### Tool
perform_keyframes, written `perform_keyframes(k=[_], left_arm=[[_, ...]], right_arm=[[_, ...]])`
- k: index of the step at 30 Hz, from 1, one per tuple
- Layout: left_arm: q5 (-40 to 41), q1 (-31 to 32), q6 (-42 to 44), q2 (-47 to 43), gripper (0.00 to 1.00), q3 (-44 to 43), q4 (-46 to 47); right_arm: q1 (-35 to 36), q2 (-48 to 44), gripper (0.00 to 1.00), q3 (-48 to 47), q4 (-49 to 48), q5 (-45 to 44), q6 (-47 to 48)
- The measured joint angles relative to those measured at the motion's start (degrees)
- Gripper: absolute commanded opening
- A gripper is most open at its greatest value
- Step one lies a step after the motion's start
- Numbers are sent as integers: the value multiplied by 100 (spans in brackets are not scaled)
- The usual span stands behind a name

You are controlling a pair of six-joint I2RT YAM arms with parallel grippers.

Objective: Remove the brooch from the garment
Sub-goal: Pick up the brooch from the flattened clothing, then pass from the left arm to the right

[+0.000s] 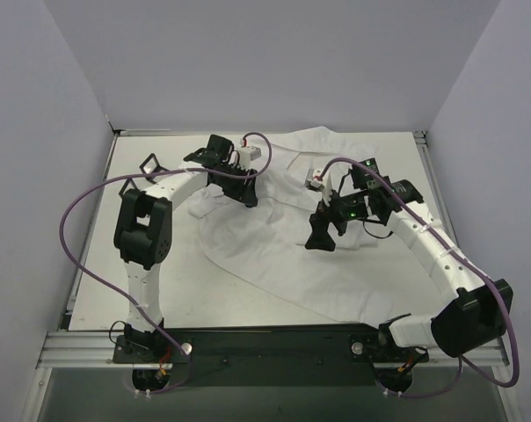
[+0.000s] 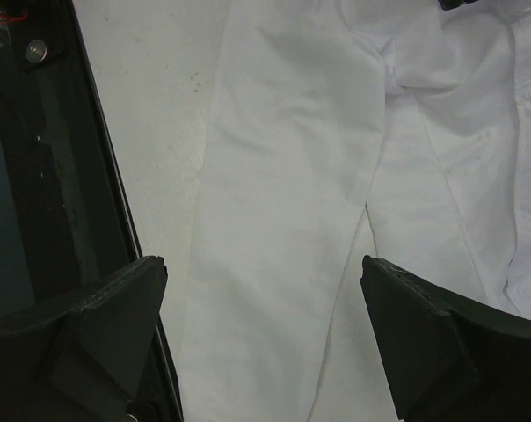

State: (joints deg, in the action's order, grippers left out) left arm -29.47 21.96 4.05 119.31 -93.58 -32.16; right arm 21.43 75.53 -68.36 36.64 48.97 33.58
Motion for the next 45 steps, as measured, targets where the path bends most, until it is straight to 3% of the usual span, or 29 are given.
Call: perform_keyframes(k=[8,14,22,27,31,36,39,40,45], left_arm=[[-907,-129,-127,-48,46,0,114],[-2022,-262,-160,-48,46,66,284],[-3268,-396,-33,-15,46,-7,173],[-3987,-396,264,125,46,-304,-179],[-4404,-393,894,420,46,-780,-988],[-4656,-393,2382,955,46,-1768,-2820],[-4798,-391,3432,1300,46,-2387,-3563],[-4826,-387,3687,1362,46,-2457,-3692],[-4885,-341,4433,1473,46,-2463,-4179]], right_arm=[[7,566,100,-306,-35,216,258],[59,848,99,-339,-337,175,730],[232,1394,79,-654,-767,-122,1292],[468,1777,74,-977,-857,-245,1449],[660,1902,70,-1130,-835,-385,1543],[767,1963,60,-1364,-772,-527,1744],[769,2017,47,-1519,-752,-577,1834],[769,2046,39,-1580,-726,-584,1862],[796,2271,38,-1856,-702,-616,1947]])
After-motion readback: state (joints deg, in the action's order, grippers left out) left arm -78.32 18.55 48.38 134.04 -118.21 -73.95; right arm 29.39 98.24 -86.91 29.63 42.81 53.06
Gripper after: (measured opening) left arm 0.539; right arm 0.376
